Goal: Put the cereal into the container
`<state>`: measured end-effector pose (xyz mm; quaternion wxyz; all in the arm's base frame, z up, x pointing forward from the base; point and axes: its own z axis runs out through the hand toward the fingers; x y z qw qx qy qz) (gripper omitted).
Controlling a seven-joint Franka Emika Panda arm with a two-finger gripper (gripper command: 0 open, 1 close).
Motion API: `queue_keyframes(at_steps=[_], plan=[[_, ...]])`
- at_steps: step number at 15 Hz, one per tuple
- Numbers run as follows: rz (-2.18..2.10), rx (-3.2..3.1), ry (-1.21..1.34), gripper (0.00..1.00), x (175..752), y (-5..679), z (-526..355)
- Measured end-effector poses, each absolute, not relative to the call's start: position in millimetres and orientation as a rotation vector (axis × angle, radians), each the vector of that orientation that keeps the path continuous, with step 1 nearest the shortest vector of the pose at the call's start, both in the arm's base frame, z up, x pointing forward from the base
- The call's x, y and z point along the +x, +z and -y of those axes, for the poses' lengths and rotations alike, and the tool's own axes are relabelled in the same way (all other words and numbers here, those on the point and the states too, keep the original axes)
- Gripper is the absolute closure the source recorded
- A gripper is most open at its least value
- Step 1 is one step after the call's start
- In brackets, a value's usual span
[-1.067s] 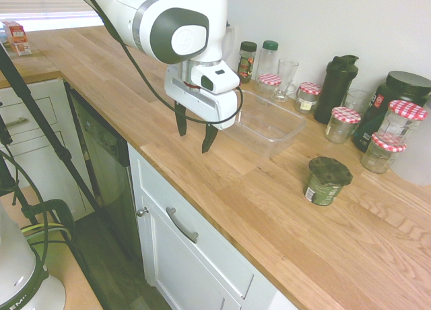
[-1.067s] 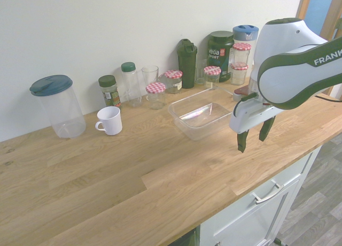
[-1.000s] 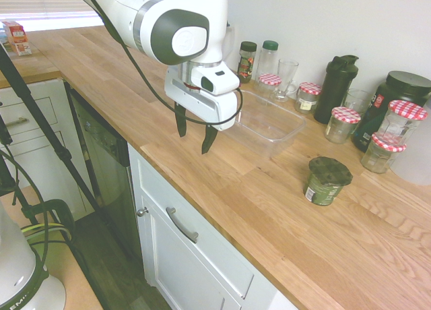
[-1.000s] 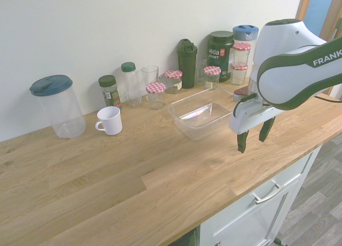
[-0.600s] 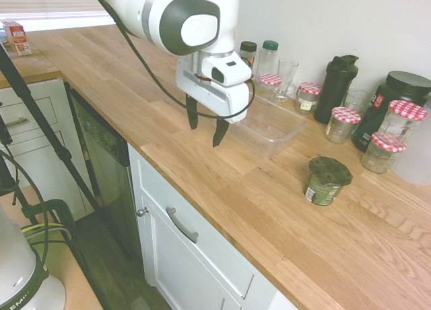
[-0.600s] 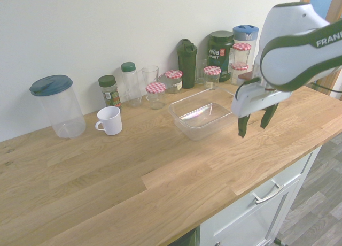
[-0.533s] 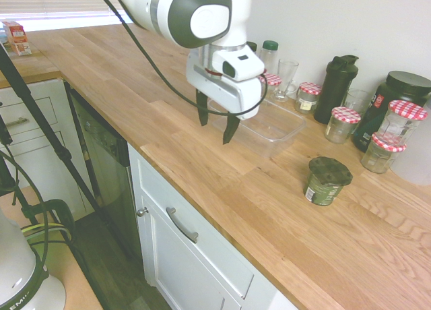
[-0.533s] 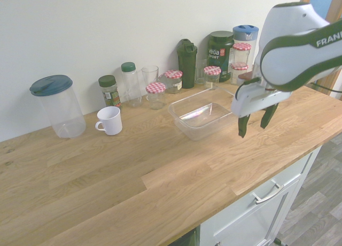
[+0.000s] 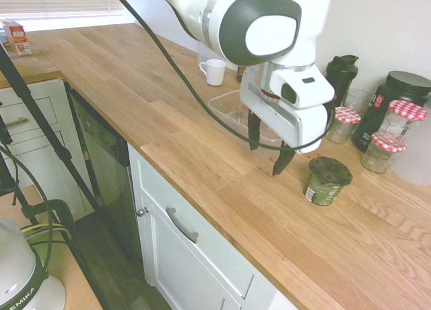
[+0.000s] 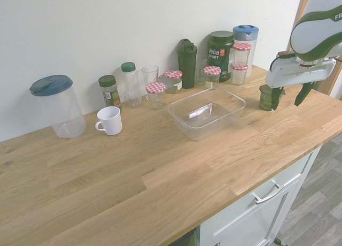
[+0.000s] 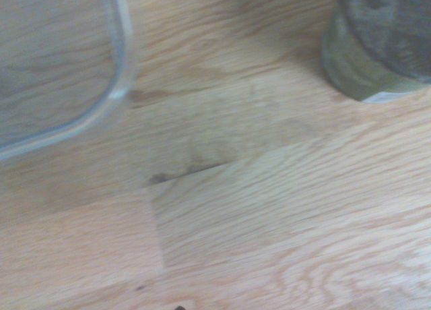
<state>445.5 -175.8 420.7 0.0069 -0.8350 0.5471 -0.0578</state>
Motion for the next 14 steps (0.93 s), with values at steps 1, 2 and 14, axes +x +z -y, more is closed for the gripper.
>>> queue_keyframes(at_steps=[1,2,14], plan=[[-1.727,-2.604,-0.180,0.00,448.2,412.5,182.8],[-1.738,-2.599,-0.181,0.00,451.4,404.6,187.7],[-1.893,-2.456,-0.299,0.00,520.5,353.4,229.0]])
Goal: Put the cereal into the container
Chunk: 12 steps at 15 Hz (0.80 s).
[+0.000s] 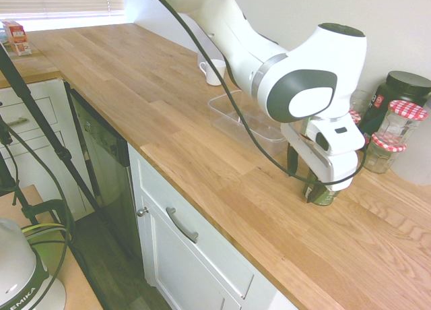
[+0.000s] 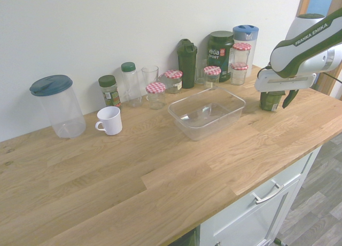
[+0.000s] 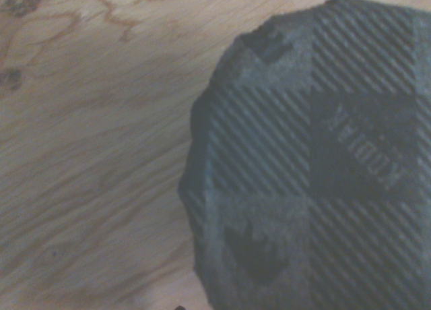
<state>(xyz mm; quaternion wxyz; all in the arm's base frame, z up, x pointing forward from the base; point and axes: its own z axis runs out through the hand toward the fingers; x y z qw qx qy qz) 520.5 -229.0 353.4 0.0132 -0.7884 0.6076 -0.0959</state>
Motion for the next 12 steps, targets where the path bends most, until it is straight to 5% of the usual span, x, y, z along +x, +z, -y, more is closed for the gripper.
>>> queue_keyframes(at_steps=[10,11,12], plan=[[-1.985,-2.375,-0.359,0.00,545.0,346.0,246.2],[-1.990,-2.371,-0.361,1.00,546.7,344.5,246.8],[-1.994,-2.363,-0.361,1.00,548.5,343.3,246.9]])
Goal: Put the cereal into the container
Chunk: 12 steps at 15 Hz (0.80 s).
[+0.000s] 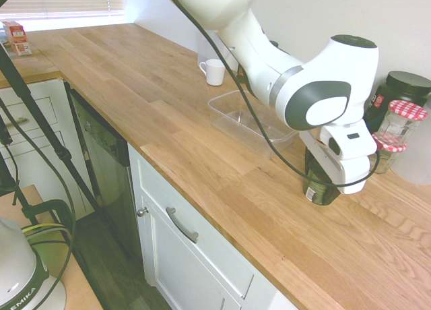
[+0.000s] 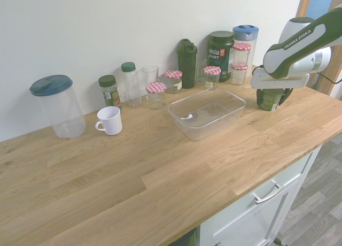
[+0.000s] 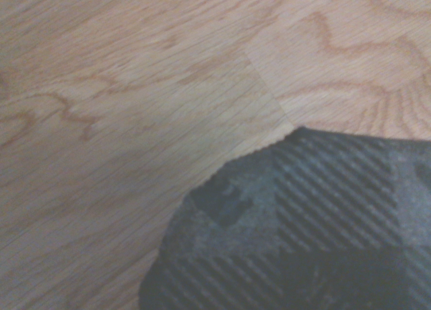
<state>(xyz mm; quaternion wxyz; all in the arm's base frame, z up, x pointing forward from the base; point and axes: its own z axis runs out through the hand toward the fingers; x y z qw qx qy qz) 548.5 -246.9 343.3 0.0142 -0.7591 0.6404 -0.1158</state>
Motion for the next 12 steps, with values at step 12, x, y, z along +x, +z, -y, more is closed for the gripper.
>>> queue_keyframes(at_steps=[12], plan=[[-1.961,-2.313,-0.441,1.00,566.8,376.2,237.5]])
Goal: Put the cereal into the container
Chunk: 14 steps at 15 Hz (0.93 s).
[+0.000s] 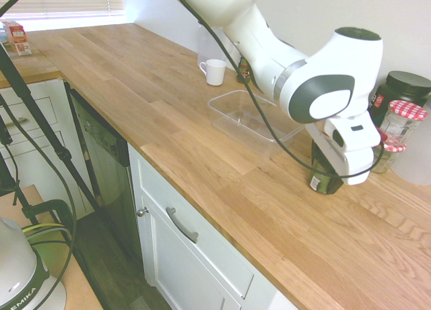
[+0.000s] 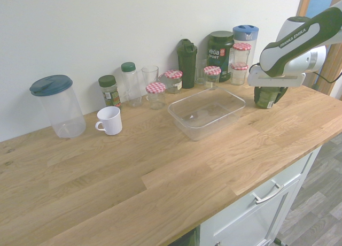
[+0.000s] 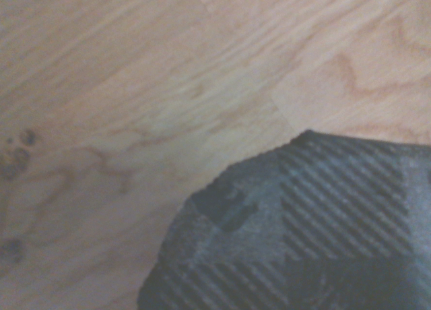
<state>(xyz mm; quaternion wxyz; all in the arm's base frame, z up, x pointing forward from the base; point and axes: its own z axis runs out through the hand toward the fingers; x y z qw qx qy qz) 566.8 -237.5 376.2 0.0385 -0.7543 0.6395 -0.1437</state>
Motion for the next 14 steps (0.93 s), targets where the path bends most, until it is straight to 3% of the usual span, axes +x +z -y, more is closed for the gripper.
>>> queue_keyframes(at_steps=[4,7,14], plan=[[-1.865,-2.330,-0.545,1.00,573.5,487.5,174.0],[-1.779,-2.396,-0.587,1.00,573.6,525.2,96.0],[-1.660,-2.574,-0.523,1.00,606.8,451.5,-28.2]])
